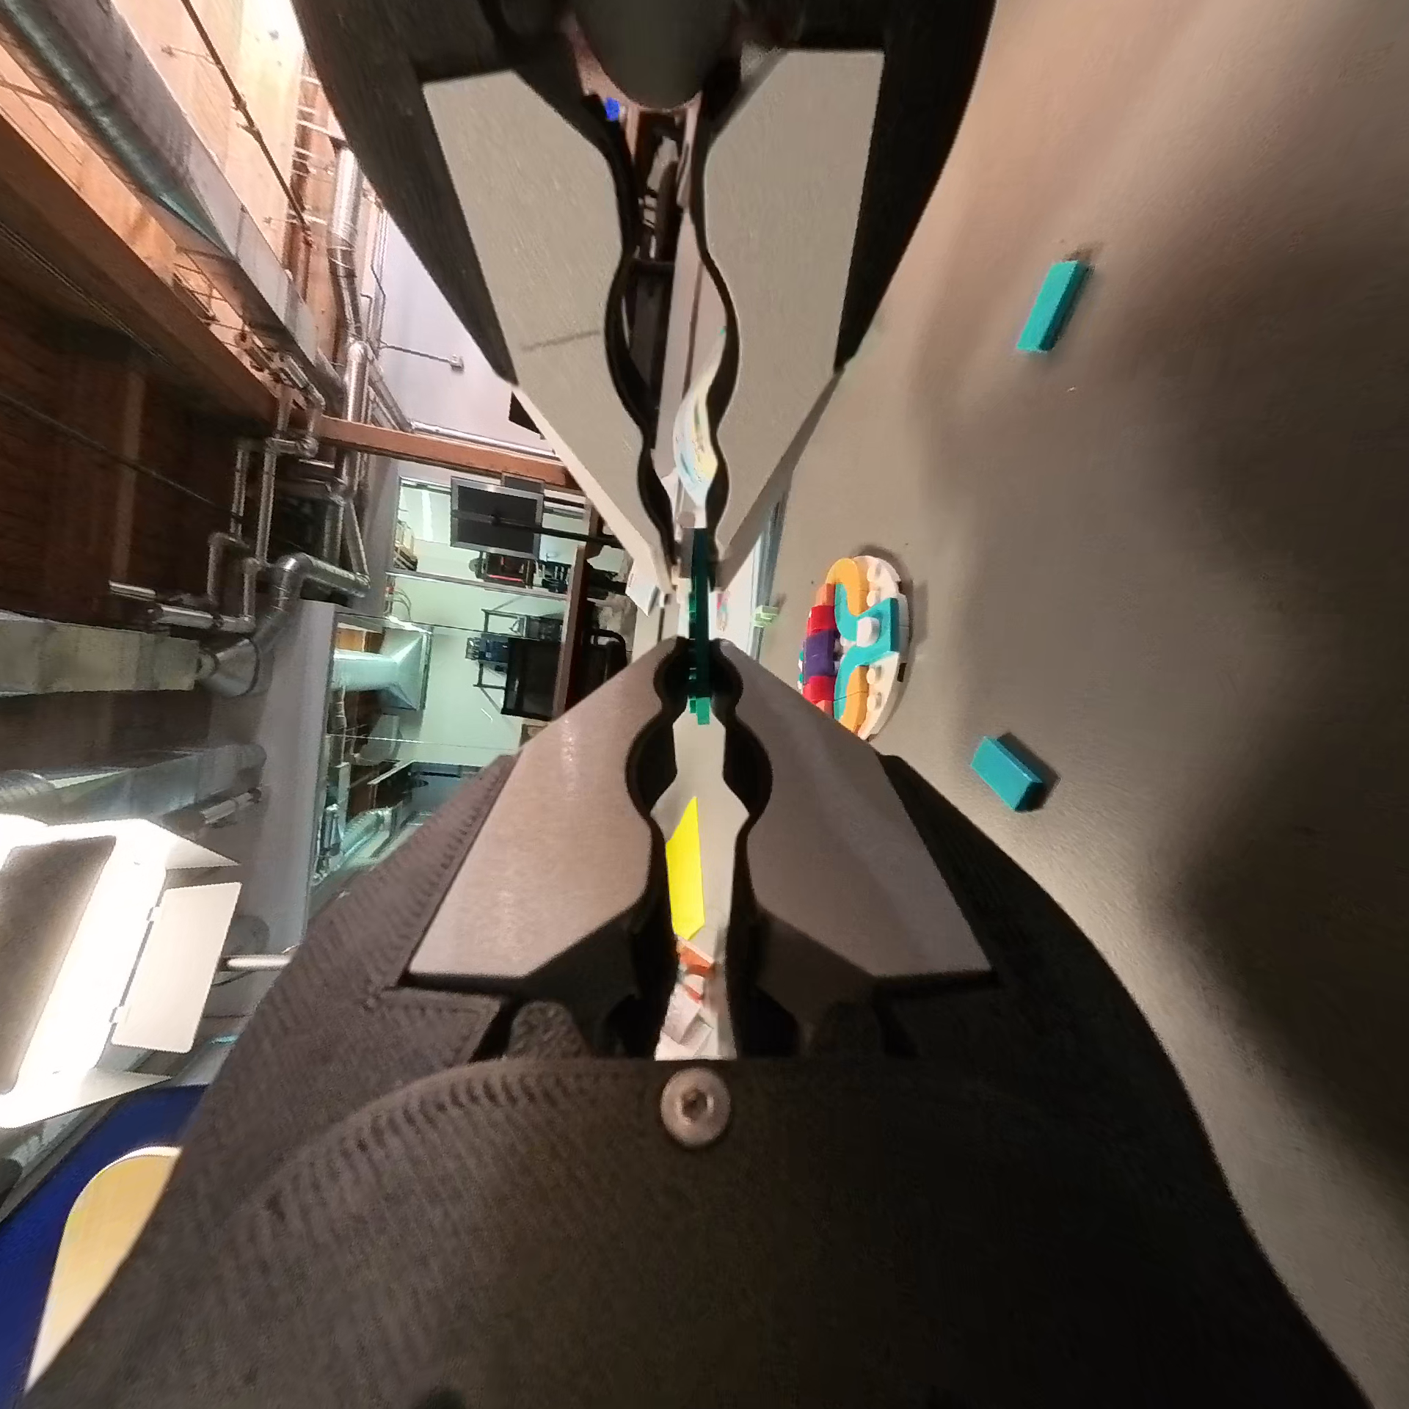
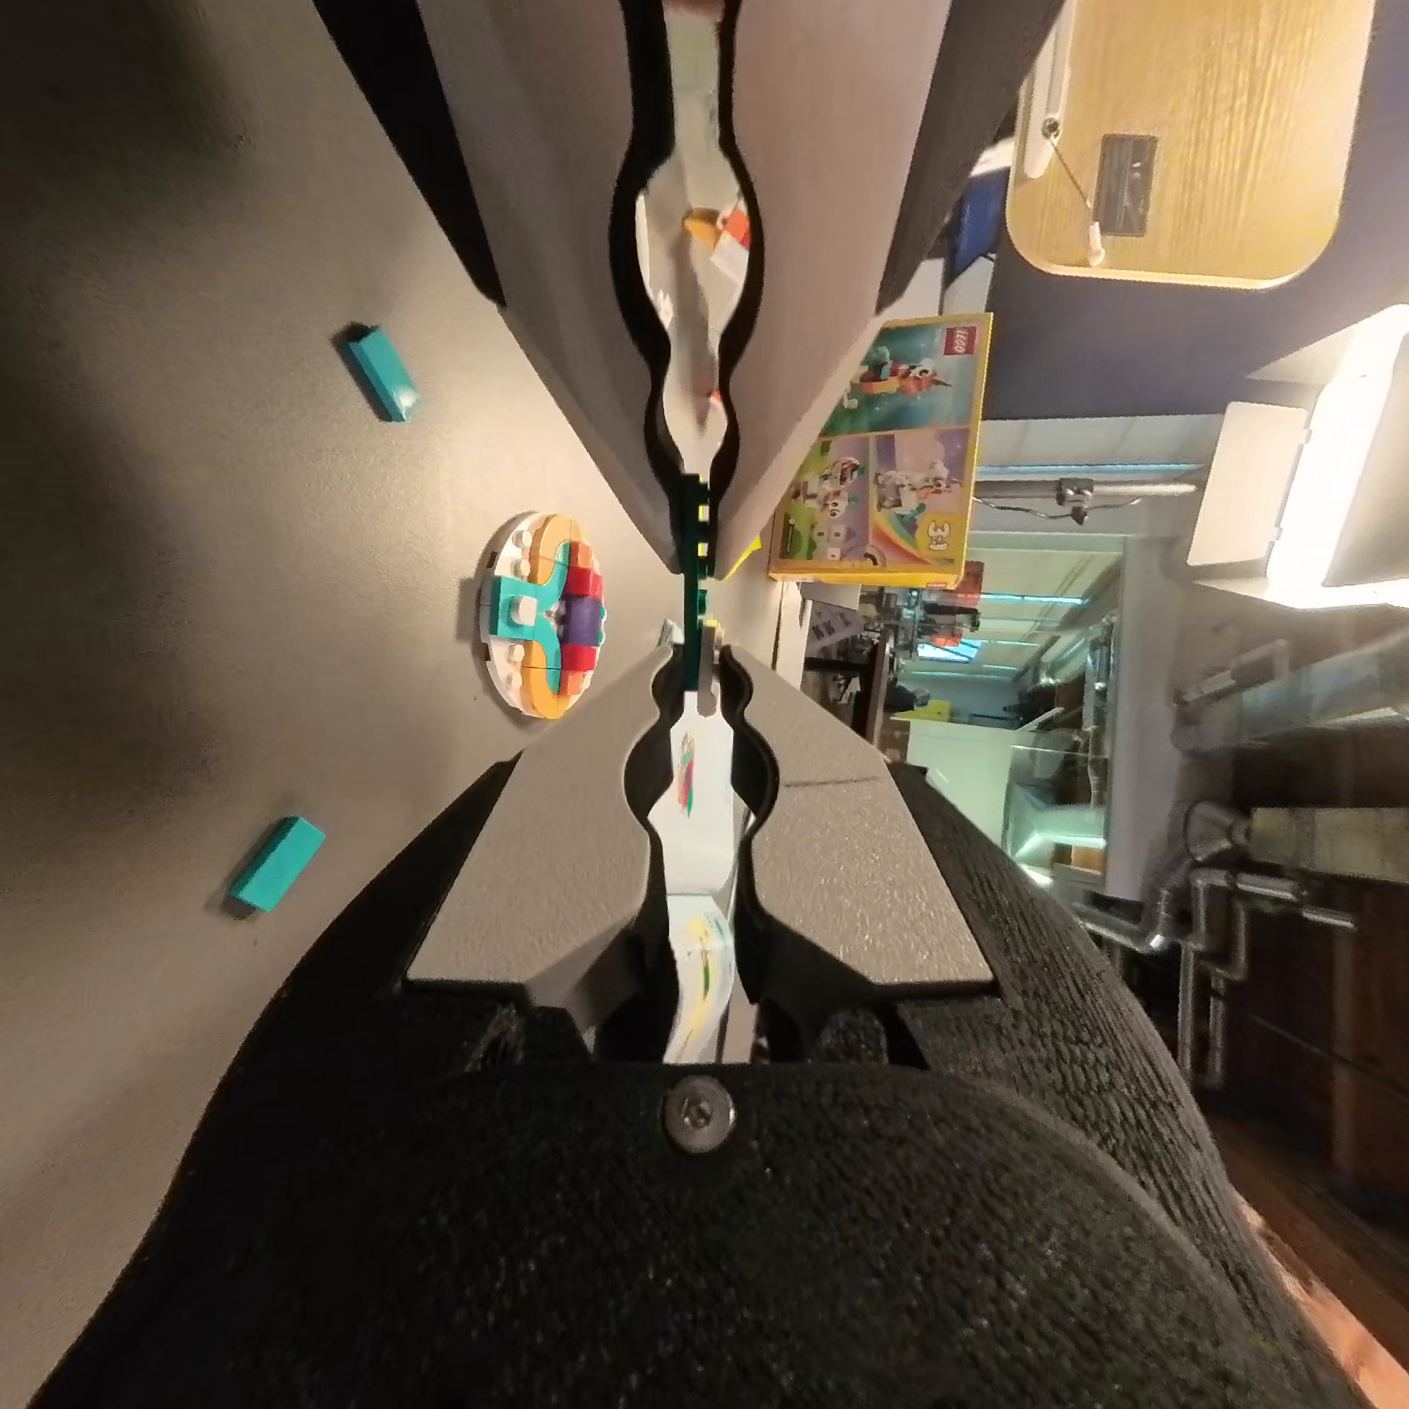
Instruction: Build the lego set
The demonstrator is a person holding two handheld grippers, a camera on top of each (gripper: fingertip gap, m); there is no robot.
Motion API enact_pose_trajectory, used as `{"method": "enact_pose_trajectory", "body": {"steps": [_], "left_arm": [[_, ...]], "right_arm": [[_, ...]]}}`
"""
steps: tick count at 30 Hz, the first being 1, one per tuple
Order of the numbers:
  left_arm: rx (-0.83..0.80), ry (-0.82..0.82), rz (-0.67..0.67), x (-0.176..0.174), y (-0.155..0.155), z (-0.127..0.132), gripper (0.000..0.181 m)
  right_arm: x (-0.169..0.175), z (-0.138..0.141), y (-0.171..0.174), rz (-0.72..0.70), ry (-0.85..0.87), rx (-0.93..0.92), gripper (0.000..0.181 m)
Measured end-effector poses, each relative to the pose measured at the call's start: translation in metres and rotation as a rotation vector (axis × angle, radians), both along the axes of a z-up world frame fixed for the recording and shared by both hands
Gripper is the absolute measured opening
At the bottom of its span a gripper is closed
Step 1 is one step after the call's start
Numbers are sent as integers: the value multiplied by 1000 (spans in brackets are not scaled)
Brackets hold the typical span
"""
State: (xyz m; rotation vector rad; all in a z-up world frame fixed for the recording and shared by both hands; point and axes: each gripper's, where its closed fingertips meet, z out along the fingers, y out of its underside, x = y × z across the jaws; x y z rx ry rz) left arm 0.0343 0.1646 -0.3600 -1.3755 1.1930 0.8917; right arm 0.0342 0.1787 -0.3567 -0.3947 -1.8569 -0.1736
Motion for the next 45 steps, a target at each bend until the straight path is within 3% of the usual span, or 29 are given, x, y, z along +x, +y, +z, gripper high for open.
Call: {"method": "enact_pose_trajectory", "body": {"steps": [10,15,27,30,33,36,39,42,45], "left_arm": [[-17,-12,1,0,1,-2,3],[-18,-18,-1,1,1,-2,3],[-23,0,0,1,1,-4,3],[-32,14,10,-2,2,-6,3],[-12,24,41,-11,1,-3,3],[8,4,70,-23,-1,3,3],[32,-1,87,-31,-3,7,3],[53,13,95,-35,-4,10,3],[71,16,100,-37,-5,12,3]], "right_arm": [[2,1,3,-16,26,28,27],[1,1,-6,29,26,13,8],[0,-1,-8,26,-3,9,6],[-1,-5,-7,-2,24,-106,10],[7,-8,0,-66,22,-312,48],[22,-6,14,-135,63,-571,59],[39,-4,30,-225,118,-790,57],[60,-14,51,-373,121,-923,36],[78,-26,72,-528,121,-1049,31]]}}
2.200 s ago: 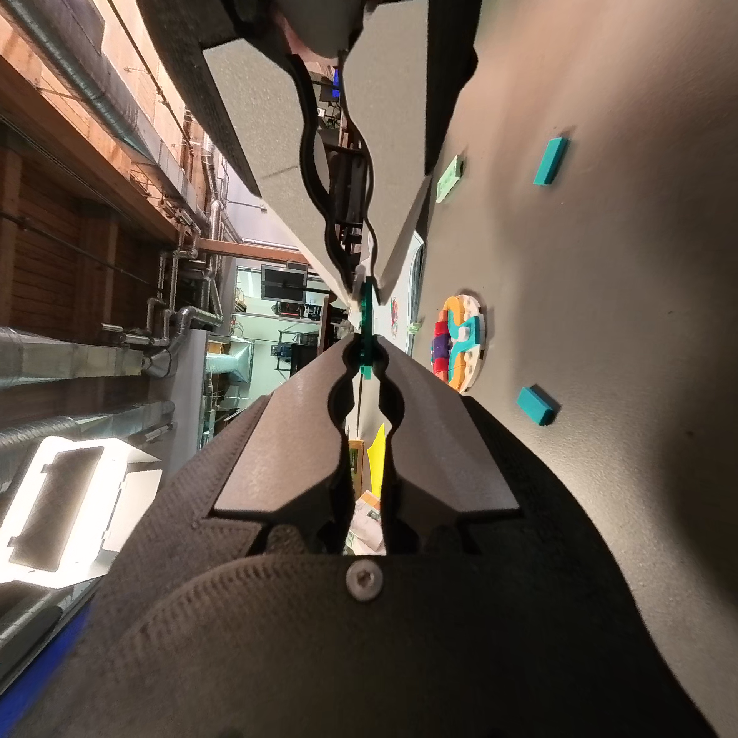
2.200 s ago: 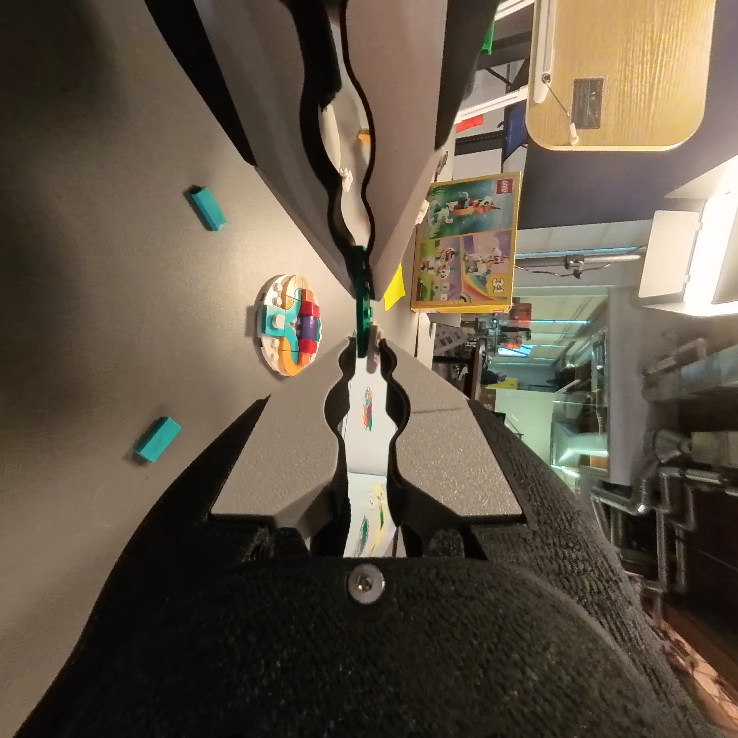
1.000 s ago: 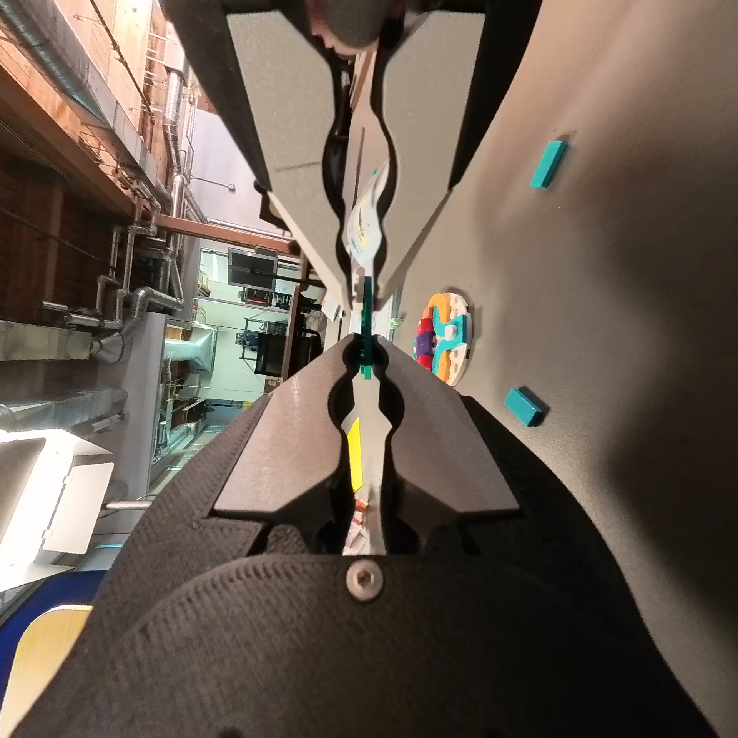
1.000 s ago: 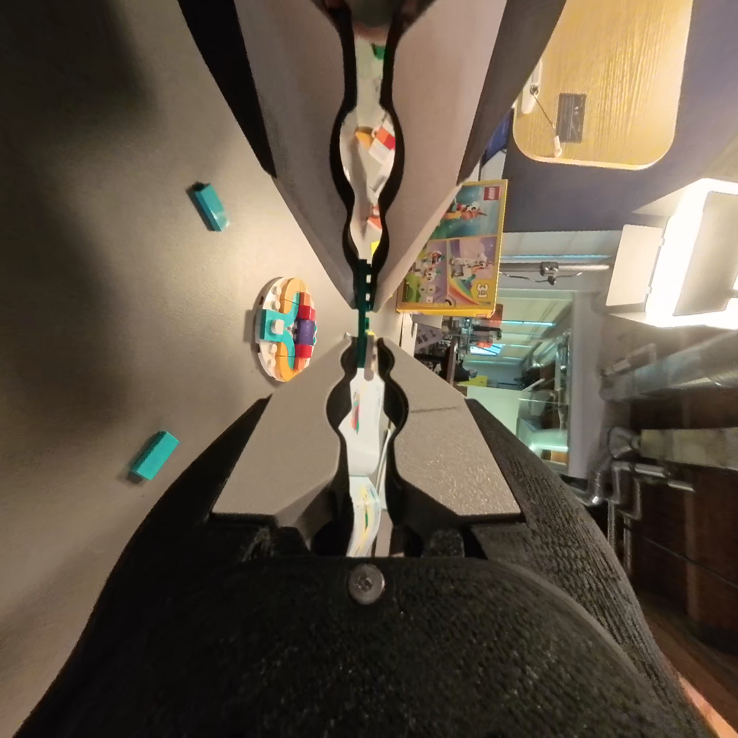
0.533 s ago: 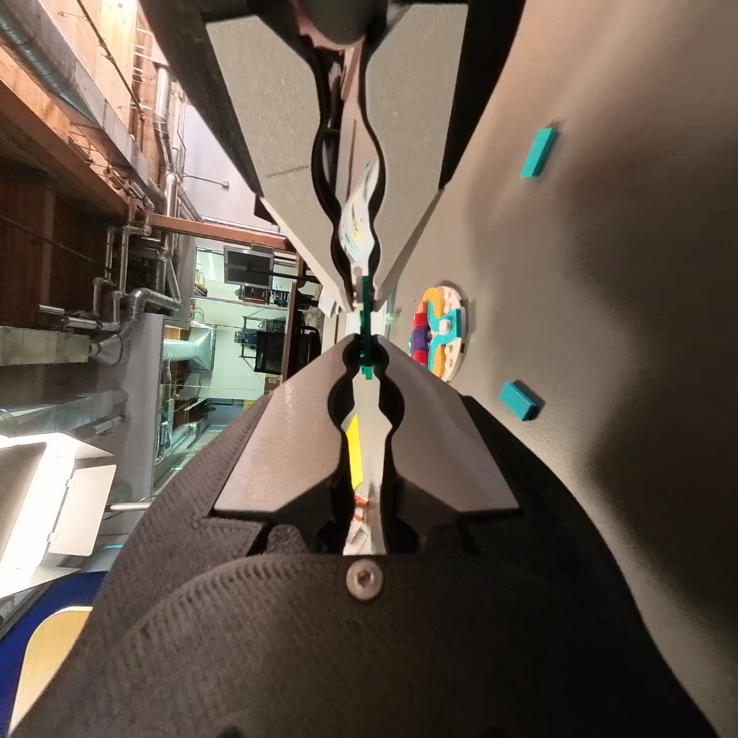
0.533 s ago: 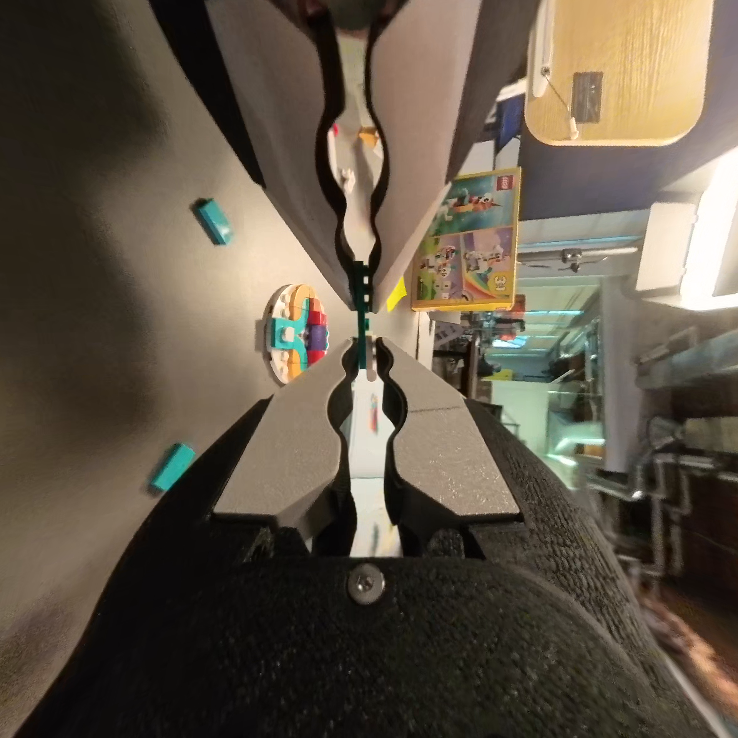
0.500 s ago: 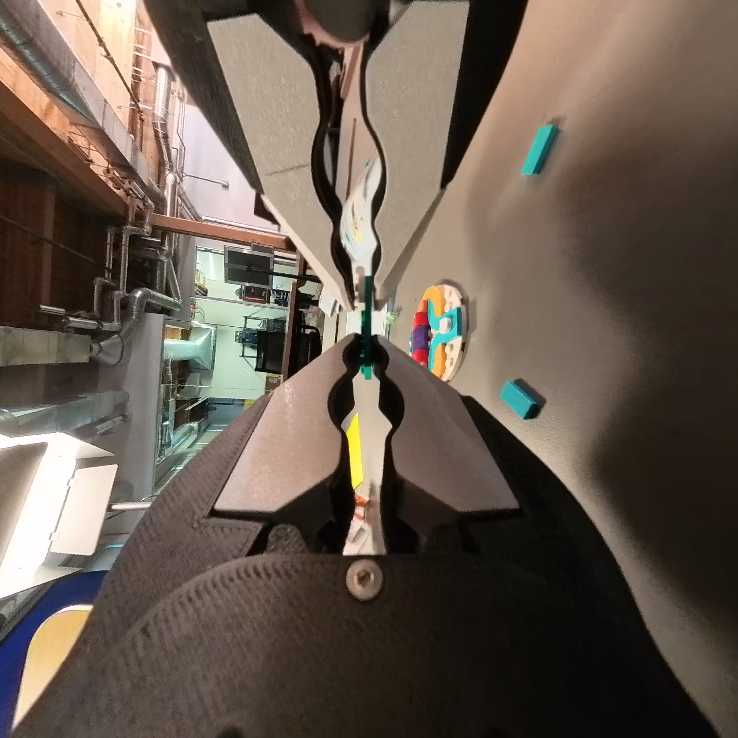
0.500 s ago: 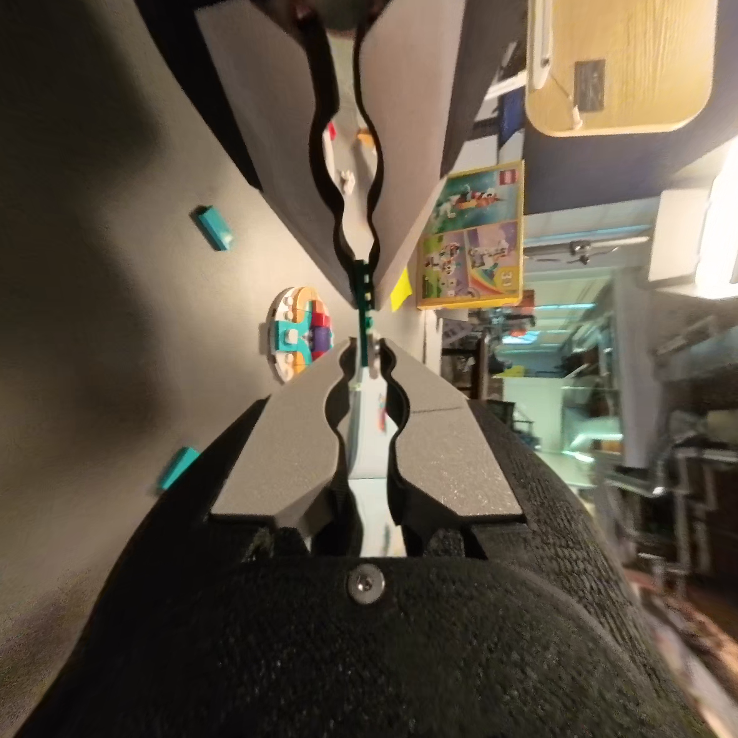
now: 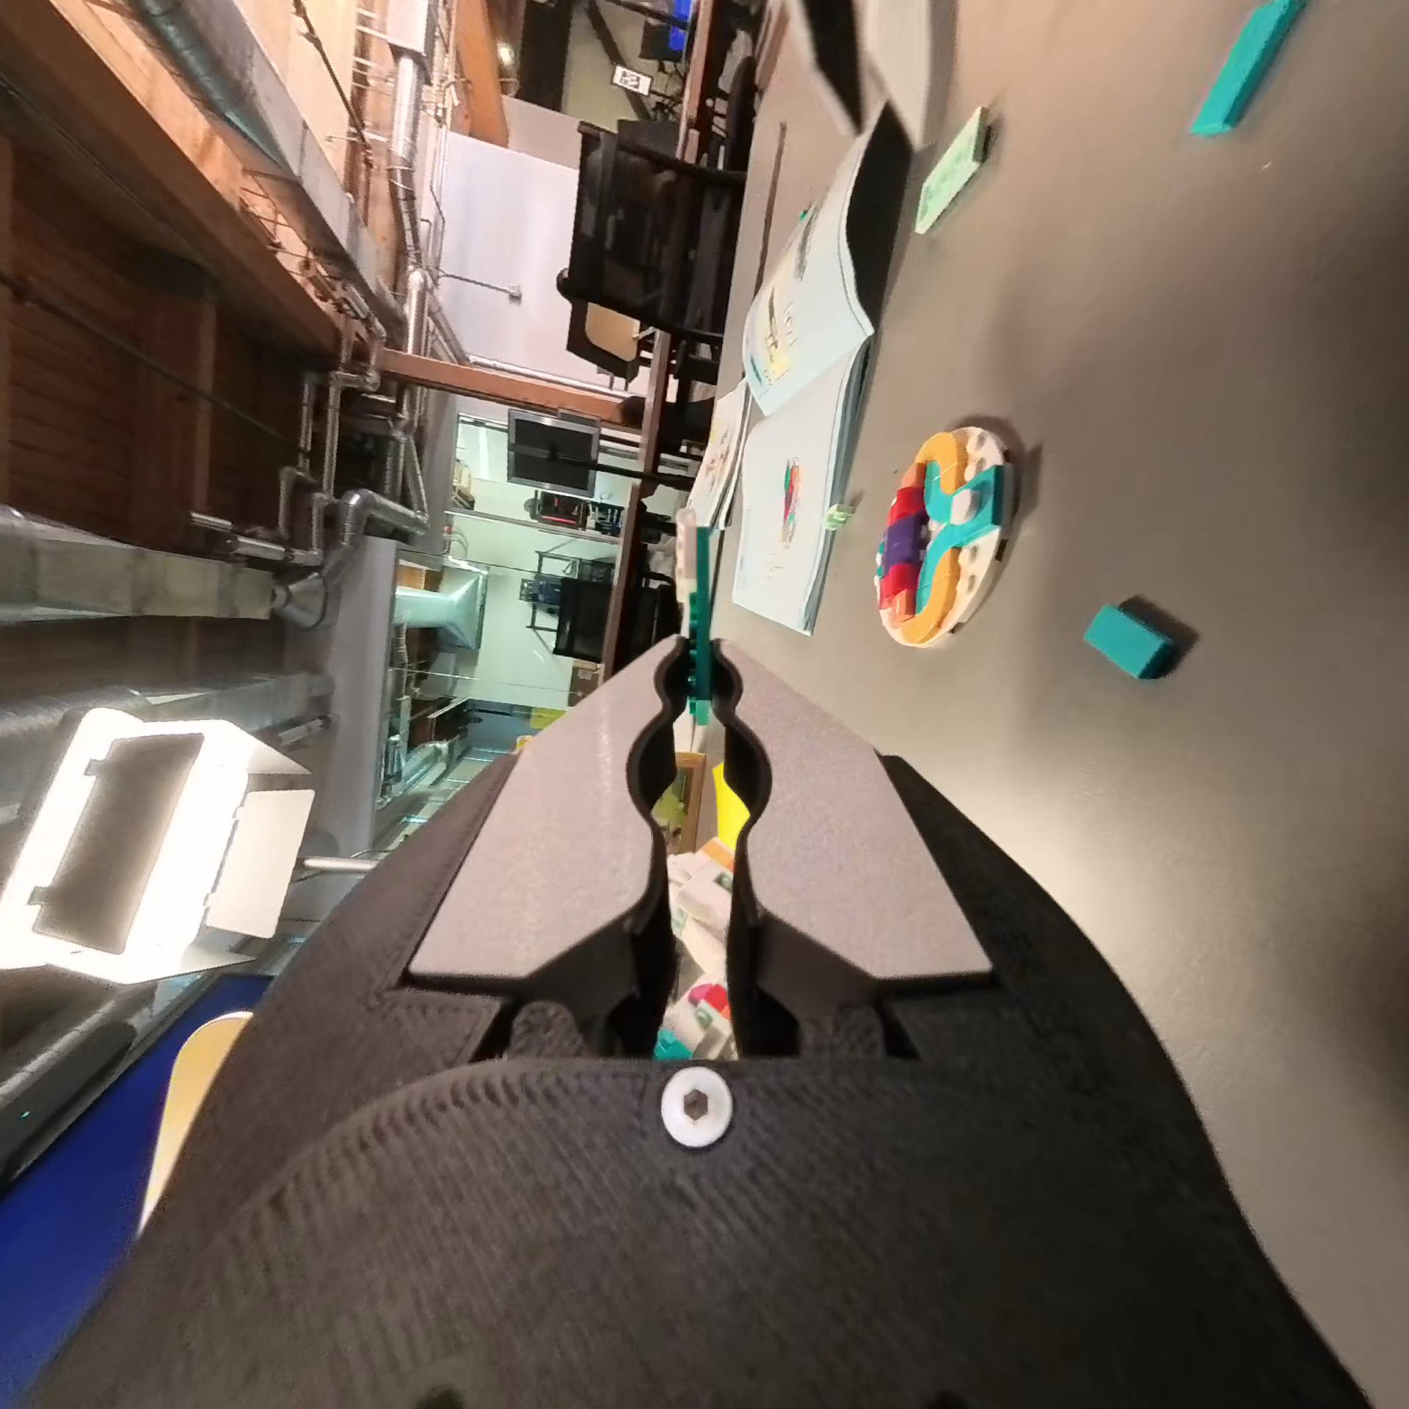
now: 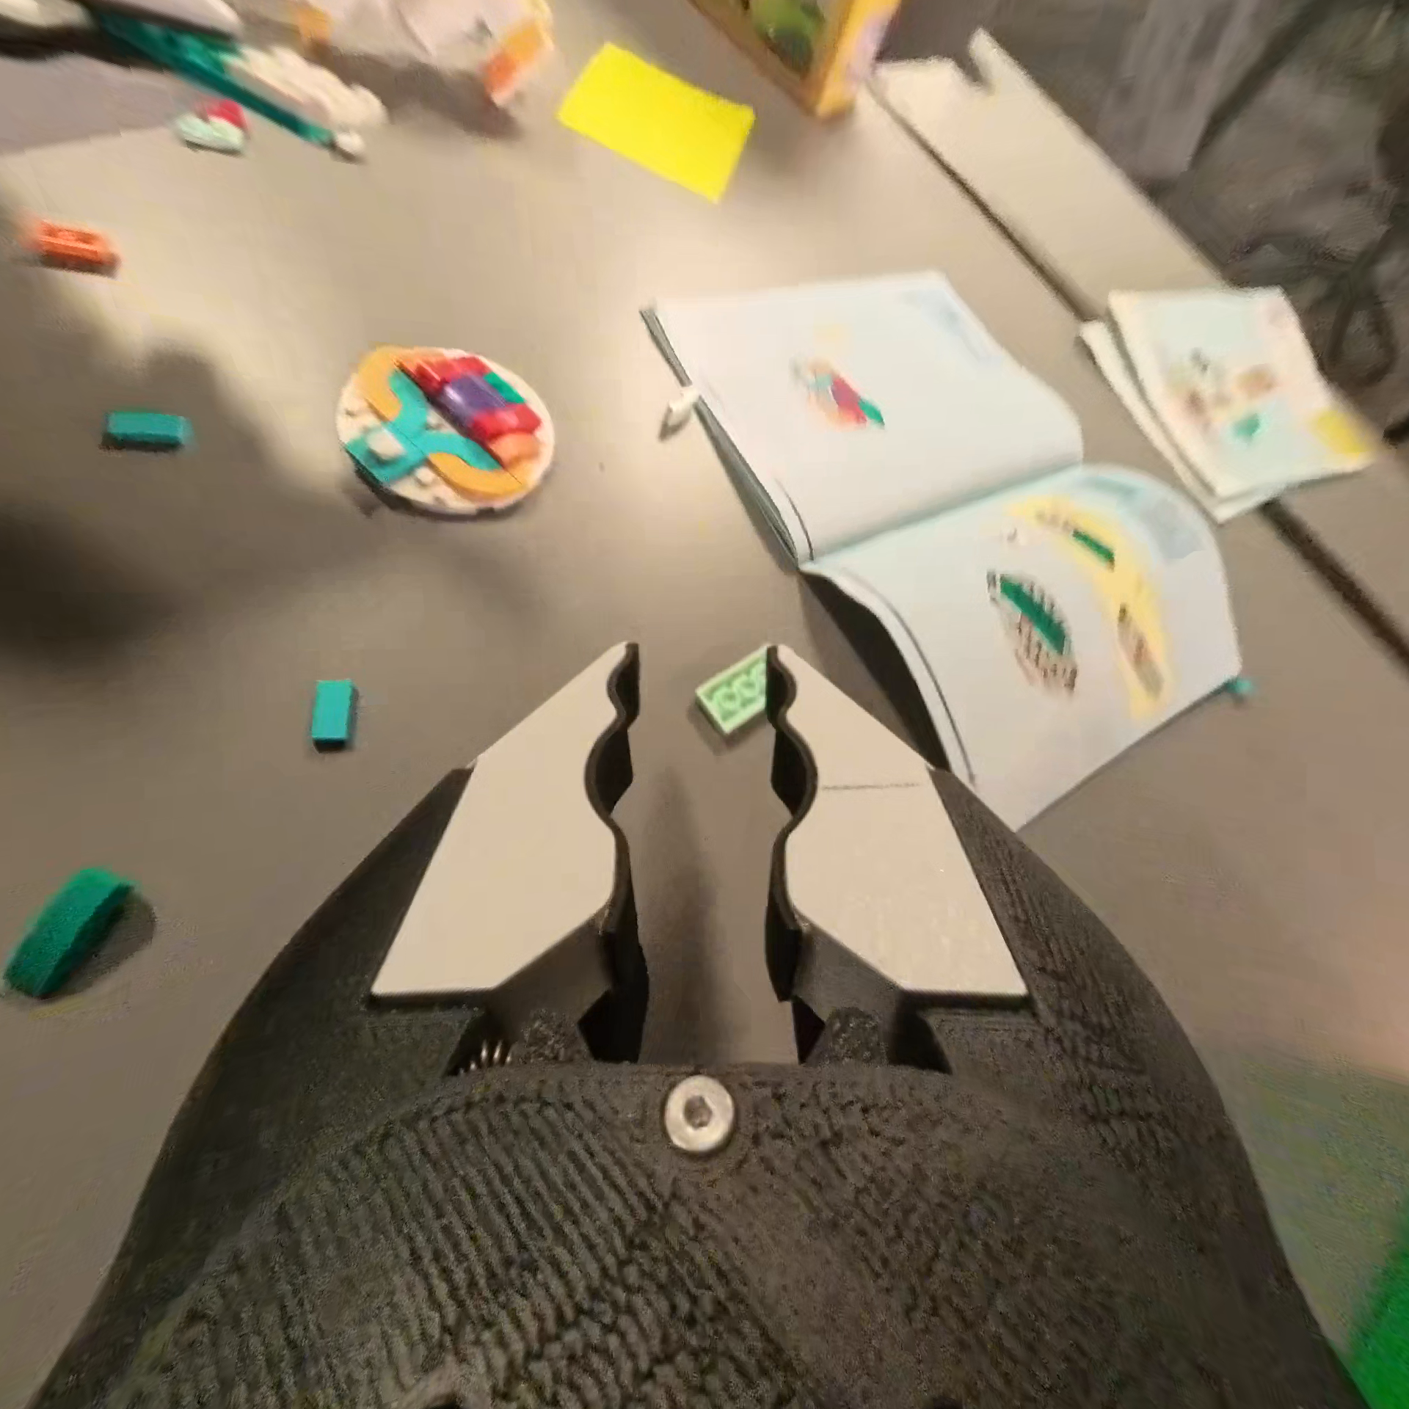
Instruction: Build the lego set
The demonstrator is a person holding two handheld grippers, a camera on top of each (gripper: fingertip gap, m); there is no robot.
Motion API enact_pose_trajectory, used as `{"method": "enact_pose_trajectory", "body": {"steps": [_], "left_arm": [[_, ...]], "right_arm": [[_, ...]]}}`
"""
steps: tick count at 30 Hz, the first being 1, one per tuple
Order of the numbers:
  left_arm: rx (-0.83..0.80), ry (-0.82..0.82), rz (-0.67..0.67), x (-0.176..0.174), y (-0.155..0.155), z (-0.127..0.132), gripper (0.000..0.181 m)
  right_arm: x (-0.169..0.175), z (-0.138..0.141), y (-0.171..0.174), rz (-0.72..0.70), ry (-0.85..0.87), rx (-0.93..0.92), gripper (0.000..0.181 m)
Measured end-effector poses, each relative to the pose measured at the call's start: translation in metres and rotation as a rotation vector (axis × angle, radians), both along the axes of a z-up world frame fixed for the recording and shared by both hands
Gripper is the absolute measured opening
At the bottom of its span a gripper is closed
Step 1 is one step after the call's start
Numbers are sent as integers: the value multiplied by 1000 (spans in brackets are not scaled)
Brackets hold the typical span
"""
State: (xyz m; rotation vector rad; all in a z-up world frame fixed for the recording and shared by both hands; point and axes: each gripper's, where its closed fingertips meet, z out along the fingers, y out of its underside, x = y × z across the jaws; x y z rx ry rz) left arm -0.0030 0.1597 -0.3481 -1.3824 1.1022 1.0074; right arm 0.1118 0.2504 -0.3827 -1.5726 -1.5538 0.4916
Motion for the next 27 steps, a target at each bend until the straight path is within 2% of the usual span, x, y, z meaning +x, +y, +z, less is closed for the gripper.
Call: {"method": "enact_pose_trajectory", "body": {"steps": [4,8,14,16,19,21,24,25,27], "left_arm": [[9,-8,-2,0,0,2,3],[8,-8,-16,3,0,1,3],[17,3,-21,4,0,1,3],[12,6,-20,4,0,0,3],[-6,14,-32,7,0,-4,3],[-13,25,-32,7,0,-6,3],[-11,41,-8,1,0,-5,3],[-2,46,8,-3,-1,-3,3],[19,55,52,-16,-3,1,3]], "right_arm": [[7,-12,4,-60,-44,-117,37],[4,-16,1,-96,-18,-258,39],[2,-20,-1,-105,-16,-252,40],[-11,-7,-14,-5,50,-232,45],[-35,22,-45,233,146,-115,57],[-48,31,-58,333,126,66,55],[-60,21,-74,449,16,239,38],[-63,15,-79,476,-13,204,37],[-65,8,-96,538,-35,0,39]]}}
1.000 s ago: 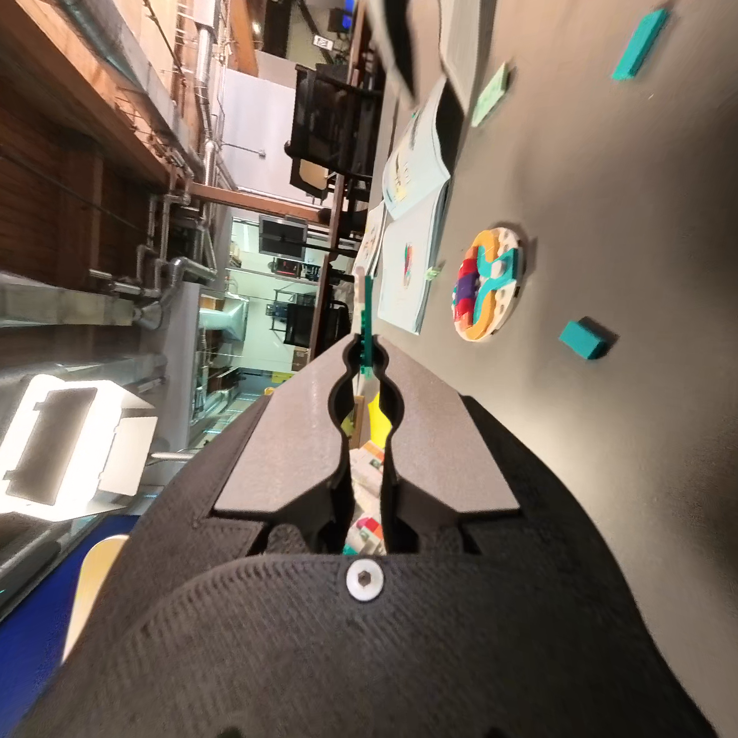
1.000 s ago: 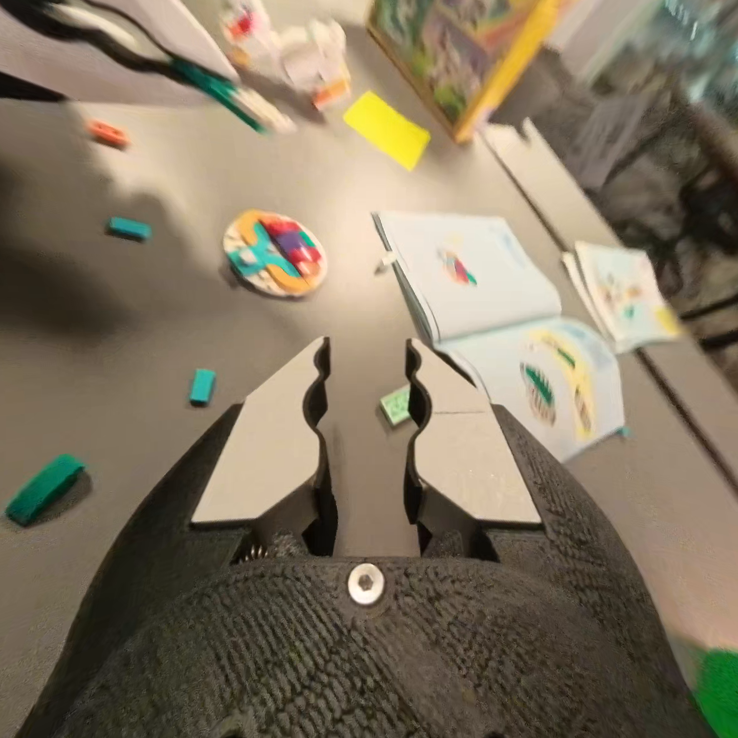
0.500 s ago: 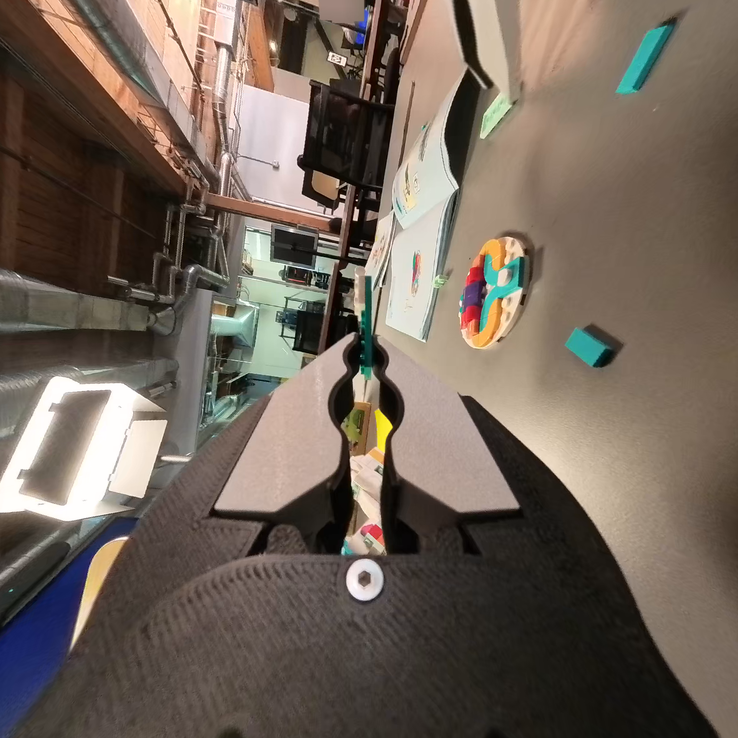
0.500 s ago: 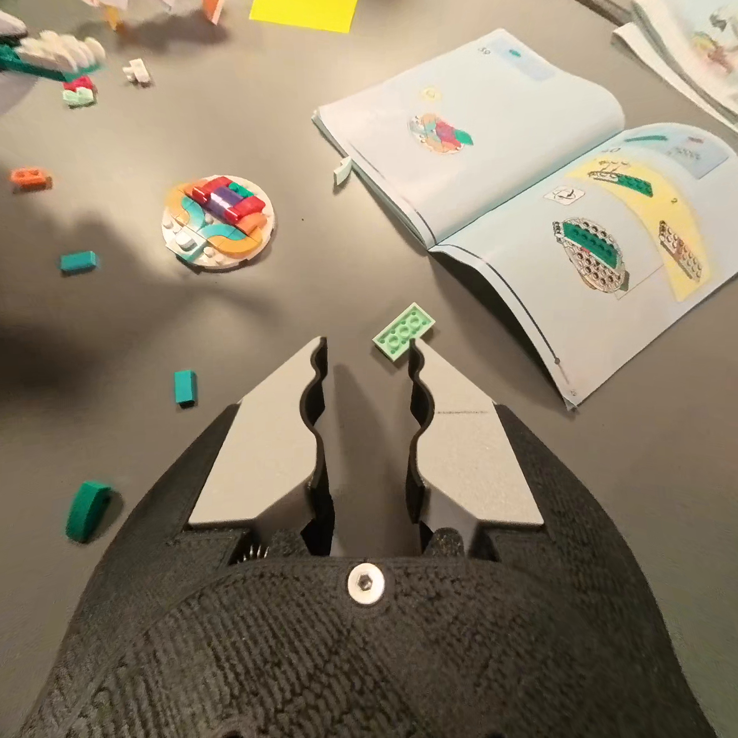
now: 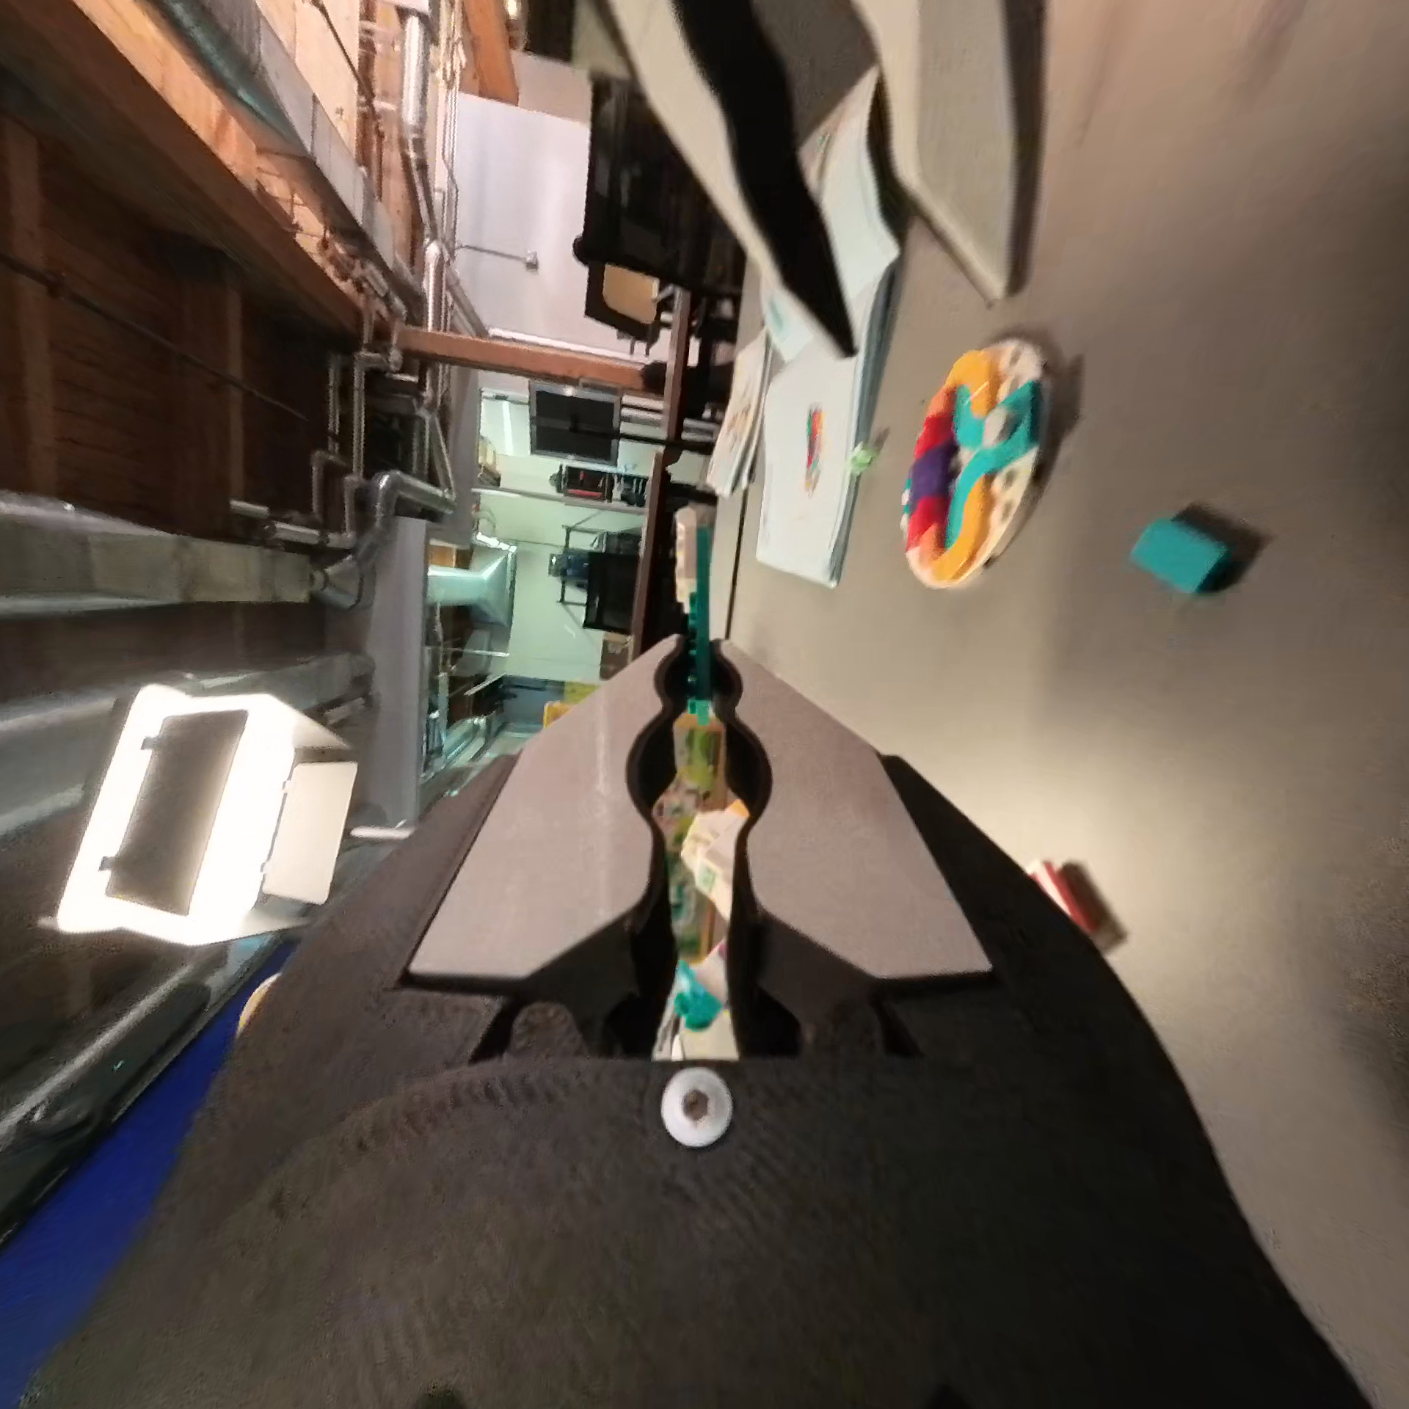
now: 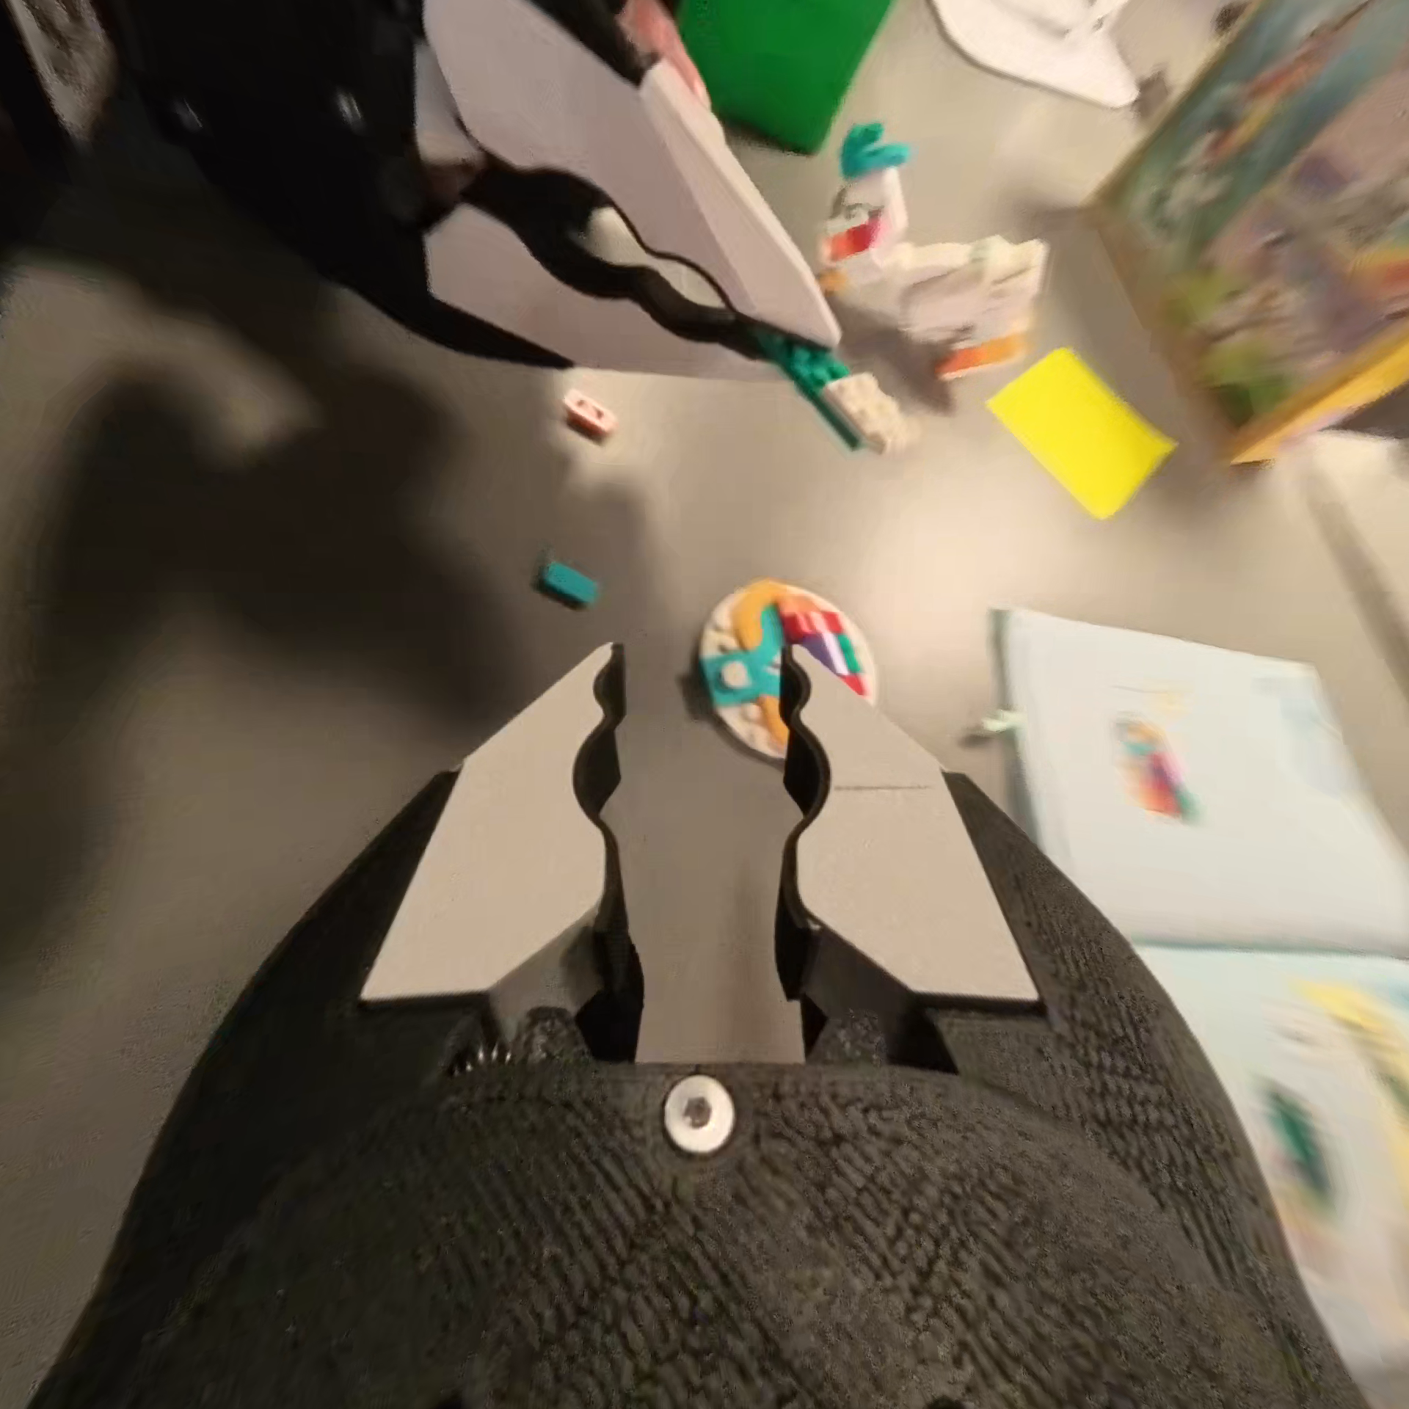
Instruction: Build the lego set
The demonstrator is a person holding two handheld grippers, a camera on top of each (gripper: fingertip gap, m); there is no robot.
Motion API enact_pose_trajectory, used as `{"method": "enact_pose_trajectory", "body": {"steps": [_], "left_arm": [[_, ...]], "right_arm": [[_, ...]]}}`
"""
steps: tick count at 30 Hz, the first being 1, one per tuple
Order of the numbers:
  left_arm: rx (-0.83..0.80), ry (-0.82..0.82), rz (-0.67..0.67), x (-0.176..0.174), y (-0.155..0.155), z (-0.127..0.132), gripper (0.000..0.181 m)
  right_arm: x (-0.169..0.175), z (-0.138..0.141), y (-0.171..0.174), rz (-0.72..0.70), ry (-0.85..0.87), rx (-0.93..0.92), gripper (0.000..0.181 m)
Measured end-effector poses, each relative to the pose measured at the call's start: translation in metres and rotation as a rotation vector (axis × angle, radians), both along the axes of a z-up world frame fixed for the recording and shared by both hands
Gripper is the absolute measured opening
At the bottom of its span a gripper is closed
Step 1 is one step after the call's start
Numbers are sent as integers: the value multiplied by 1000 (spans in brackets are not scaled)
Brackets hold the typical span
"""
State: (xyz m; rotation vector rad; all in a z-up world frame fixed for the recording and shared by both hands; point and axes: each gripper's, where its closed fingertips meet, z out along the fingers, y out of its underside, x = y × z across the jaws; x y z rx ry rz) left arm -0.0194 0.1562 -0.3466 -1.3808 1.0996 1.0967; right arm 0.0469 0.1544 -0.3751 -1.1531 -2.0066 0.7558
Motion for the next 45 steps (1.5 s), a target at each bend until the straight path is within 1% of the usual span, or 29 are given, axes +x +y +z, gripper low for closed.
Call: {"method": "enact_pose_trajectory", "body": {"steps": [1,2,4,5,7,9,11,13,14,15,16,18,20,22,24,26,28,29,30,32,33,34,35,37,39,42,45], "left_arm": [[7,2,14,-6,-3,2,3],[6,3,8,-7,-7,2,3],[-26,24,-52,0,-16,-4,3],[-48,49,-94,8,-19,-10,3],[-87,93,-129,18,-21,-20,3],[-111,96,-161,26,-21,-25,3],[-118,74,-169,30,-21,-26,3],[-113,59,-174,32,-22,-24,3],[-110,51,-176,33,-22,-24,3],[-113,45,-178,34,-23,-24,3],[-121,45,-179,35,-24,-25,3],[-85,43,-150,31,-24,-18,3],[-25,31,-119,26,-26,-10,5],[24,35,-74,20,-30,-4,10],[0,17,-74,21,-33,-8,5],[-21,19,-59,19,-35,-11,4],[-37,13,-31,13,-38,-10,4],[-29,34,-3,5,-41,-9,4],[-13,60,52,-10,-45,-6,3],[23,67,156,-43,-58,1,3],[28,65,206,-59,-66,2,3],[38,70,257,-74,-72,4,3],[53,78,296,-85,-77,5,3],[63,90,325,-95,-81,2,3],[51,112,325,-96,-79,-4,3],[49,106,298,-88,-76,-5,3],[44,89,290,-88,-76,-6,3]], "right_arm": [[-2,3,-7,14,-8,-99,41],[-6,11,-14,26,22,-170,43],[-15,31,-19,27,125,-215,47],[-19,37,-20,32,160,-176,49],[-23,36,-20,77,159,9,50],[-24,22,-24,171,93,242,38],[-28,11,-24,244,72,474,30],[-30,0,-23,281,50,612,29],[-32,-2,-23,288,52,647,29],[-34,-2,-22,282,65,683,23],[-37,1,-19,267,89,732,12],[-42,9,-19,255,148,813,11],[-45,17,-19,238,184,828,10],[-47,19,-19,233,184,823,10],[-49,18,-21,244,177,811,10],[-52,16,-23,252,177,824,10],[-57,17,-28,260,194,779,11],[-59,18,-31,262,199,702,22],[-59,19,-35,265,200,582,31],[-56,25,-50,305,195,194,30],[-58,27,-51,294,167,18,31],[-61,23,-48,273,118,-95,31],[-64,14,-45,262,42,-160,30],[-70,-7,-45,236,-113,-191,31],[-69,-20,-60,277,-211,-190,31],[-74,-29,-66,326,-218,-70,33],[-77,-36,-73,392,-278,-104,33]]}}
